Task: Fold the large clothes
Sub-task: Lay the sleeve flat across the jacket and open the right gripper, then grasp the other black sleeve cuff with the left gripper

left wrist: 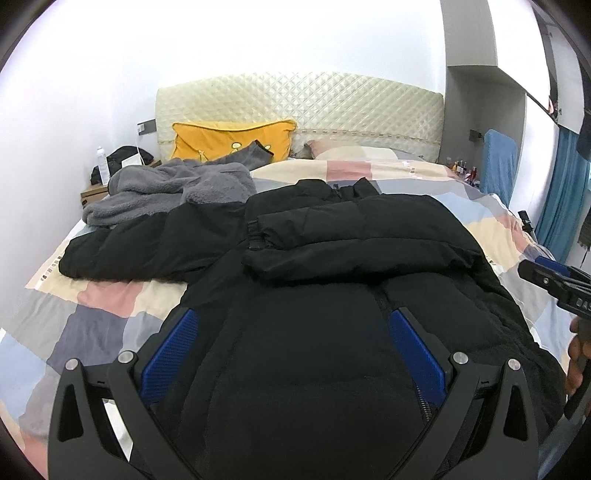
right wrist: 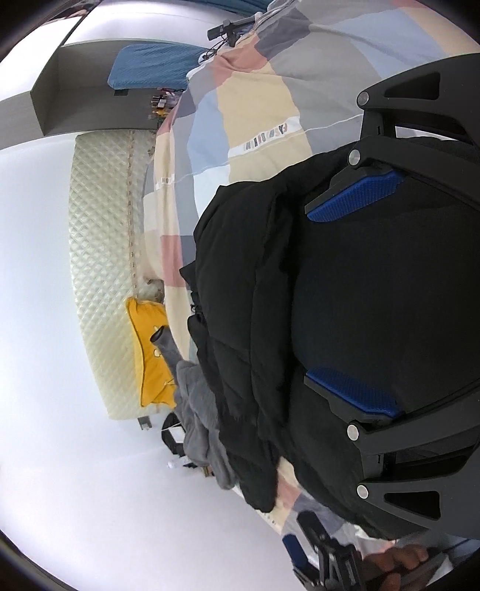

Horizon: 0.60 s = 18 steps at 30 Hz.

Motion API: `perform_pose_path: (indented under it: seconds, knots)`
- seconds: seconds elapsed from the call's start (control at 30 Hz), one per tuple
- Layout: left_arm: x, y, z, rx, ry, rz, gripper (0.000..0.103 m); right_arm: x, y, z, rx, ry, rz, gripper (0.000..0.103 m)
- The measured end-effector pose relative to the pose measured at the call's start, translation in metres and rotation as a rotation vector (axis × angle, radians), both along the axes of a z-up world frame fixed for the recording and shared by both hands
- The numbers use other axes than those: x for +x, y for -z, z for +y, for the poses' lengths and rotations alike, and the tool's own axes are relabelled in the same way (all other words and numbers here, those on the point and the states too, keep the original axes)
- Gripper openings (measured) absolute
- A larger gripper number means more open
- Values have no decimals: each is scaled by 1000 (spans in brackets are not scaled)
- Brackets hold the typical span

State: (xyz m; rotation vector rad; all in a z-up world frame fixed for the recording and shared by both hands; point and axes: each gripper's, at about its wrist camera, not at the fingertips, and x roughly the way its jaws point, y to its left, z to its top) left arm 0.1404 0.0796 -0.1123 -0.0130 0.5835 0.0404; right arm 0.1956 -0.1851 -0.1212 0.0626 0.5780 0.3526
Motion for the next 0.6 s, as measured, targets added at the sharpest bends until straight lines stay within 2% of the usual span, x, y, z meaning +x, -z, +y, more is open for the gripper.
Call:
perform_pose_path:
  seconds: [0.27, 0.37, 0.6]
  knots:
    - [-5, 0, 0, -12, 8, -5, 103, -38, -9, 5, -27, 0, -74, 81]
    - [-4, 0, 1, -26, 13, -4, 103, -48, -8, 6, -2, -8, -67, 82]
    - [-1, 2, 3, -47, 14, 10, 103, -68, -13, 2, -16, 30, -94, 82]
